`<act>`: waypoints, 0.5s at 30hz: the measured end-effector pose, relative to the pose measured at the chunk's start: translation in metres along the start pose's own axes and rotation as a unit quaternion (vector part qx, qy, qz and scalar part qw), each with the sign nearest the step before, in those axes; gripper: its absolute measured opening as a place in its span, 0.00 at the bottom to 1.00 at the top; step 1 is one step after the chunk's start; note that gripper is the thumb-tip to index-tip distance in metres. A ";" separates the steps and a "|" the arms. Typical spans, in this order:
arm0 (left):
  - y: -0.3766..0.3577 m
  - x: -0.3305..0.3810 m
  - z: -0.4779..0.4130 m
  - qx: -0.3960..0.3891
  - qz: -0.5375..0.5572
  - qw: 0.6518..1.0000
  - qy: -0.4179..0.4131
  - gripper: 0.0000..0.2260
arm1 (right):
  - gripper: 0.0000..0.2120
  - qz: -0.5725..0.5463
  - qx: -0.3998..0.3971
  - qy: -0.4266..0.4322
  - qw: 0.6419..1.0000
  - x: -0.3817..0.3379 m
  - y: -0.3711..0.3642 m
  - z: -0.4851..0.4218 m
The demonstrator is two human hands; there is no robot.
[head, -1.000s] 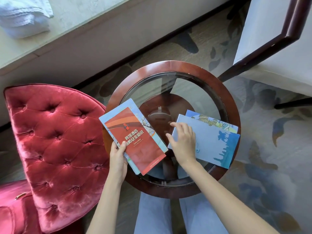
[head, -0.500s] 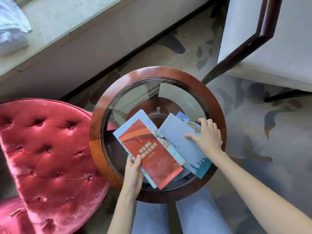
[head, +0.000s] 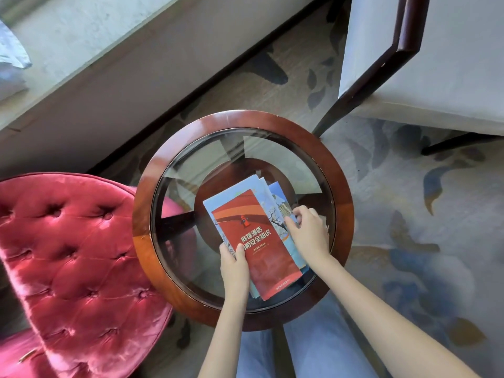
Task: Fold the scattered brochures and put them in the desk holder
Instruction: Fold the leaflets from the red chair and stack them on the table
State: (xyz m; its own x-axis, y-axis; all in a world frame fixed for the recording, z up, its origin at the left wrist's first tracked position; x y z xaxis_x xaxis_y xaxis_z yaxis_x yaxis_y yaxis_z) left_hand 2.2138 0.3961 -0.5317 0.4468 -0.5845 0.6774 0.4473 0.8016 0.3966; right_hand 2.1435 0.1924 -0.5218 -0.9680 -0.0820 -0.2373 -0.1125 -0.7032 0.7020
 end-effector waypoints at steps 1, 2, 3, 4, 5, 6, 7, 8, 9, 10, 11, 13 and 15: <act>-0.001 0.004 0.002 0.012 -0.029 1.000 -0.004 0.06 | 0.15 -0.008 0.002 0.006 1.000 -0.003 -0.001 0.004; -0.003 0.008 0.004 0.025 -0.051 0.998 -0.006 0.08 | 0.17 -0.002 0.013 0.014 1.000 -0.005 -0.002 0.010; -0.004 0.013 0.006 0.039 -0.069 0.997 -0.009 0.09 | 0.18 0.020 0.036 0.026 0.999 -0.009 -0.002 0.016; -0.005 0.017 0.008 0.054 -0.081 0.995 -0.011 0.10 | 0.19 0.049 0.068 0.043 0.996 -0.012 0.000 0.022; -0.005 0.020 0.009 0.067 -0.088 0.994 -0.009 0.11 | 0.20 0.071 0.099 0.067 0.990 -0.016 0.001 0.028; -0.006 0.022 0.010 0.078 -0.092 0.993 -0.008 0.11 | 0.21 0.077 0.120 0.097 0.985 -0.021 0.001 0.032; -0.007 0.024 0.011 0.087 -0.096 0.992 -0.009 0.12 | 0.23 0.072 0.126 0.131 0.981 -0.028 0.000 0.034; -0.006 0.026 0.012 0.097 -0.104 0.990 -0.016 0.12 | 0.24 0.066 0.121 0.172 0.975 -0.037 -0.003 0.035; -0.005 0.028 0.012 0.107 -0.117 0.987 -0.030 0.13 | 0.25 0.065 0.117 0.216 0.967 -0.047 -0.007 0.036; -0.005 0.030 0.013 0.114 -0.134 0.983 -0.046 0.13 | 0.26 0.070 0.114 0.257 0.957 -0.058 -0.012 0.036; -0.005 0.031 0.013 0.117 -0.148 0.980 -0.060 0.14 | 0.27 0.080 0.111 0.288 0.948 -0.068 -0.017 0.034; -0.006 0.032 0.012 0.115 -0.155 0.978 -0.073 0.17 | 0.27 0.103 0.099 0.311 0.939 -0.081 -0.029 0.026; -0.009 0.035 0.010 0.106 -0.152 0.979 -0.086 0.20 | 0.28 0.131 0.093 0.316 0.935 -0.086 -0.037 0.016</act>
State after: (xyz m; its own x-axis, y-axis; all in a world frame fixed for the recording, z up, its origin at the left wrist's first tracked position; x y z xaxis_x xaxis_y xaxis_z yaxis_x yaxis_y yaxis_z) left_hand 2.2179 0.3700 -0.5056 0.1726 -0.7849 0.5950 0.3609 0.6125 0.7033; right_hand 2.2272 0.2369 -0.5170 -0.6487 -0.6763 -0.3490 0.0166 -0.4711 0.8819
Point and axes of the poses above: each hand's wrist, its own z-axis away from the middle knuckle, its own y-axis out of the back of the hand, x = y × z, the point moved 8 cm from there along -z, towards the middle knuckle, and after that the axes turned 11 degrees about -y, right-handed, at the moved point
